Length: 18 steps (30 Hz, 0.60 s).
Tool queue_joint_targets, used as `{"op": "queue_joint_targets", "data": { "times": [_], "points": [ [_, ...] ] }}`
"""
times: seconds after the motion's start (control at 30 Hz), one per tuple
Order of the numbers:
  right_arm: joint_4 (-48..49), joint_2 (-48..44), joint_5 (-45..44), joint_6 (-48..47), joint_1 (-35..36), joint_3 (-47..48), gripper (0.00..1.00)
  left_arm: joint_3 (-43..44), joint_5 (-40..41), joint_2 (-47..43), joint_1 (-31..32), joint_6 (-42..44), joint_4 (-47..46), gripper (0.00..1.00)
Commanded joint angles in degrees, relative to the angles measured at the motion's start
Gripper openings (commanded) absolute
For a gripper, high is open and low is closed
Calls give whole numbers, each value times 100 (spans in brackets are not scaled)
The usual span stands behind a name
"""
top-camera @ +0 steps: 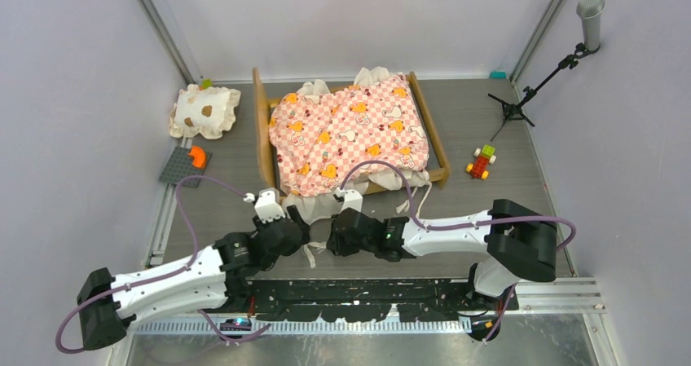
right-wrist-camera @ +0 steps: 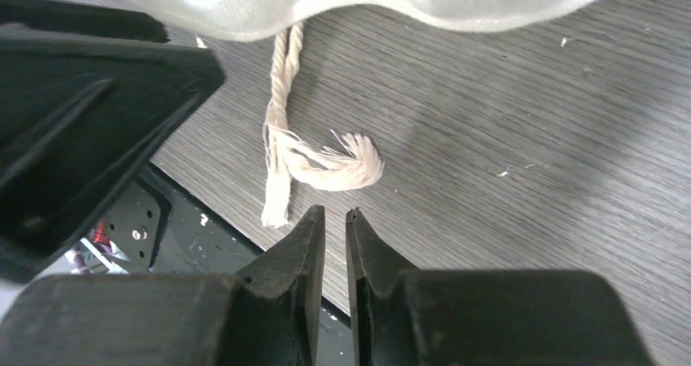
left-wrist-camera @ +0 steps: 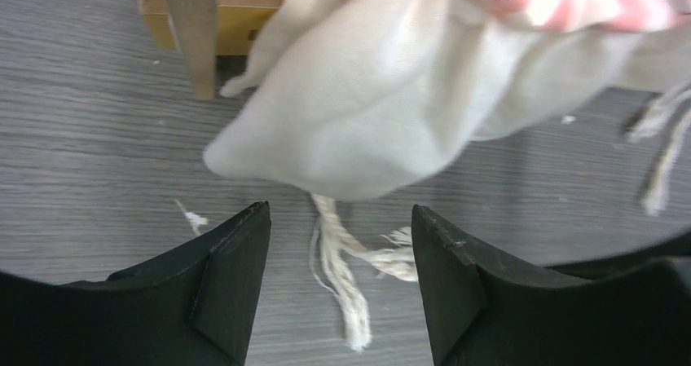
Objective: Set up the pet bed
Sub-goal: Cross the ropes on the bed frame.
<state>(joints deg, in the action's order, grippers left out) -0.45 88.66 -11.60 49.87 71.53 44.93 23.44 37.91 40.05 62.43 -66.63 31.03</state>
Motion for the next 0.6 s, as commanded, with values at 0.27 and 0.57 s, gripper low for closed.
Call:
{"op": "queue_joint_targets", "data": {
  "times": [0.27,0.57],
  "points": [
    [393,-214,-9,188,32,-151,20,-305,-274,619,-977,459,-717,51],
    [379,-234,-1,235,29,-210,20,-324,-811,1311,-1450,909,-1720,48]
  ]
}}
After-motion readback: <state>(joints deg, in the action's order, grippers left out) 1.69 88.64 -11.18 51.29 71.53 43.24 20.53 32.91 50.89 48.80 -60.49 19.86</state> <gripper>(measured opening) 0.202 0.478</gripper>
